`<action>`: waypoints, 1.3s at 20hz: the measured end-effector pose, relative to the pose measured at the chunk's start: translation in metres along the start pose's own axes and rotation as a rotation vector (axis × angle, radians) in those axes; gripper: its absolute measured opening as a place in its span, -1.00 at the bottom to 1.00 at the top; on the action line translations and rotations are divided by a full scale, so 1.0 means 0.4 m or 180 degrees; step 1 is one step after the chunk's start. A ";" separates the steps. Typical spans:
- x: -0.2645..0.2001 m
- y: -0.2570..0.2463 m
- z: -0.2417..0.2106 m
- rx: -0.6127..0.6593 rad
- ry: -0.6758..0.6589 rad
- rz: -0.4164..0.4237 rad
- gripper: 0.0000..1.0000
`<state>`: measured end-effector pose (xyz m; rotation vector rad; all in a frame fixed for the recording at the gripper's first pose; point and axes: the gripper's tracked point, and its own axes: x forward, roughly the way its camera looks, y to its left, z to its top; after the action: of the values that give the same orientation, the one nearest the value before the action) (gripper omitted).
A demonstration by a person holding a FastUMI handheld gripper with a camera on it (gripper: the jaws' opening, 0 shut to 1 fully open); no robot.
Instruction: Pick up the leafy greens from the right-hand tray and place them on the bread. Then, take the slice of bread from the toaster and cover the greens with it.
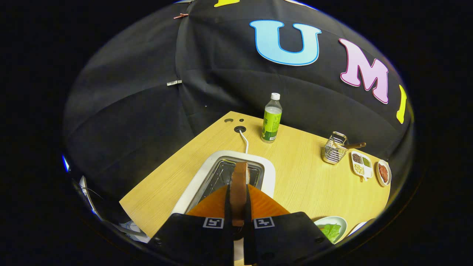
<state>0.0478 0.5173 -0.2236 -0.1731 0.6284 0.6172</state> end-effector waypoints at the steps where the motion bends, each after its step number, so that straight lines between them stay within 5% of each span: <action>1: -0.003 -0.001 0.001 0.0008 -0.0005 0.0018 -0.71; 8: -0.092 -0.014 0.102 0.0162 -0.0242 0.0177 -0.74; 16: -0.231 -0.176 0.188 0.0319 -0.0549 -0.0036 -0.74; 26: -0.288 -0.423 -0.006 0.0805 -0.0278 -0.0284 -0.74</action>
<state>0.0727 0.3237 -0.1617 0.0620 0.6054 0.4521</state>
